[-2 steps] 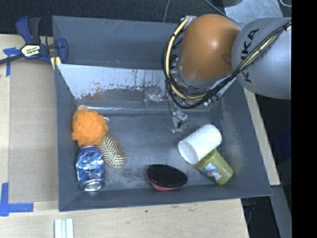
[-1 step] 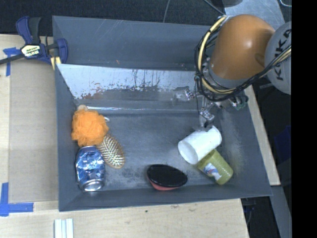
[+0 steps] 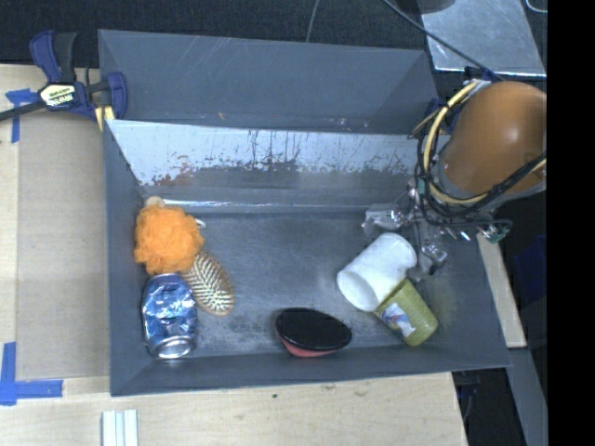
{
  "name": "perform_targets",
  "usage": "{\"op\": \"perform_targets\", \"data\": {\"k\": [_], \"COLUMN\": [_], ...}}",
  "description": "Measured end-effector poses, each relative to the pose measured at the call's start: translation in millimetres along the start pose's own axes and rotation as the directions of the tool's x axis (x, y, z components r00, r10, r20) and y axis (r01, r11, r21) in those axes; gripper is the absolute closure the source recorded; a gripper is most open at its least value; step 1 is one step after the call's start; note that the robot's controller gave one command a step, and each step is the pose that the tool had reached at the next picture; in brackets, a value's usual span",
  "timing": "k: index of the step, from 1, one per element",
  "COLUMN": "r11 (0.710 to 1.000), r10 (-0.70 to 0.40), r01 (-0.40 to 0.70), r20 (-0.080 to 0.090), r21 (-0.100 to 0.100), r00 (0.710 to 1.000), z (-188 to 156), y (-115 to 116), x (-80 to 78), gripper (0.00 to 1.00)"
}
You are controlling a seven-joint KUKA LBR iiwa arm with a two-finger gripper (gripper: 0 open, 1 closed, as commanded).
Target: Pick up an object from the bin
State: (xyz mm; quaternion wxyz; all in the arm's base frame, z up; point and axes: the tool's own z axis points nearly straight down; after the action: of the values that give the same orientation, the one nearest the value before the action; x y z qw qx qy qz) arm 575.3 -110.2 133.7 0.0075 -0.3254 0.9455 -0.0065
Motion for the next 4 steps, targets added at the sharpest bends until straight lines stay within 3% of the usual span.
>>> {"op": "perform_targets", "data": {"k": [1, 2, 3, 4], "r11": [1.0, 0.999, 0.996, 0.993], "r10": [-0.005, 0.044, 0.085, 0.116], "r01": [0.005, -0.044, -0.085, -0.117], "r20": [0.012, 0.022, 0.038, 0.045], "r21": [0.005, 0.008, 0.015, 0.015], "r00": [1.0, 0.999, 0.996, 0.992], "z": [-6, 3, 24, 35], "y": [2, -5, -3, 26], "x": [-7.4, -8.4, -42.3, -57.8], "gripper": [1.0, 1.0, 1.0, 1.0]}}
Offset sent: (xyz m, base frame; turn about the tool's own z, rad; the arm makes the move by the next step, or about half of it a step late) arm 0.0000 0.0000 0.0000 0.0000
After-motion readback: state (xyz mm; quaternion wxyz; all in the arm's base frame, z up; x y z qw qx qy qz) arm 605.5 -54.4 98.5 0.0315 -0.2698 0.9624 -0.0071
